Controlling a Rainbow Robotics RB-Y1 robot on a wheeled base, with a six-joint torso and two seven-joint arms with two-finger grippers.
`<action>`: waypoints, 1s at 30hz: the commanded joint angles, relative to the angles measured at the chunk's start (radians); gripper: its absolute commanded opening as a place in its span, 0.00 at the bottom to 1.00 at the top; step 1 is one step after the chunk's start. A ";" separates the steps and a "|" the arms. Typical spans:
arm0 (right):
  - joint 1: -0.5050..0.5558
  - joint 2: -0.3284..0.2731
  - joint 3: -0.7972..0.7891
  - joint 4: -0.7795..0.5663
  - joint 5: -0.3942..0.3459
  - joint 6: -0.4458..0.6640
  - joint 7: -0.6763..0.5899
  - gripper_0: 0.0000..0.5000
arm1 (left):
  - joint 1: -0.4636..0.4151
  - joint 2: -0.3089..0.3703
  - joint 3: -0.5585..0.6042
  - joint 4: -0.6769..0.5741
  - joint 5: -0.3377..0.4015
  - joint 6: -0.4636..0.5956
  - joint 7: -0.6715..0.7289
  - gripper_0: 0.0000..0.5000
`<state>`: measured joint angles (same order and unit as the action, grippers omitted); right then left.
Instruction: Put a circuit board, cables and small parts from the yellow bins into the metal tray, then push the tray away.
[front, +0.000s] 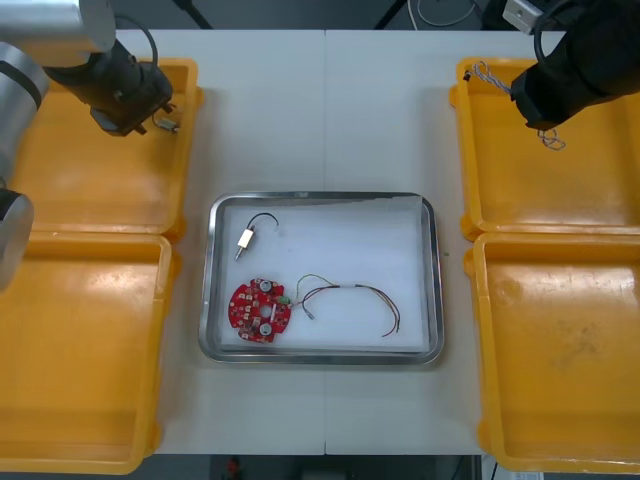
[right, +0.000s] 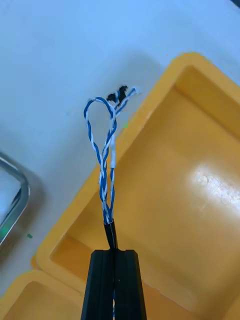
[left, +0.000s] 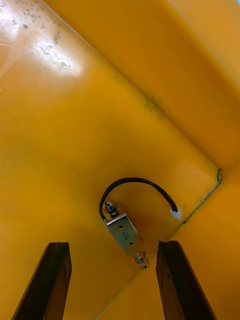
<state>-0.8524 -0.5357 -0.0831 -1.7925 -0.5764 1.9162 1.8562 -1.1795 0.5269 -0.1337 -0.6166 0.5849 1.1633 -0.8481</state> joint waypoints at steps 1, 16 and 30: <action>0.050 -0.078 0.068 -0.156 -0.115 0.004 0.044 0.00 | -0.060 -0.031 -0.058 0.037 -0.016 -0.076 0.126 1.00; 0.053 -0.070 0.332 -0.315 -0.286 0.004 0.057 0.00 | -0.058 -0.057 -0.089 0.094 -0.031 -0.145 0.144 1.00; 0.053 0.019 0.669 -0.277 -0.056 -0.233 0.101 0.00 | -0.057 -0.059 -0.089 0.123 -0.030 -0.159 0.138 1.00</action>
<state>-0.7996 -0.5426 0.5080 -2.0683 -0.6697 1.7150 1.9301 -1.1947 0.4871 -0.2066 -0.5084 0.5647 1.0142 -0.7601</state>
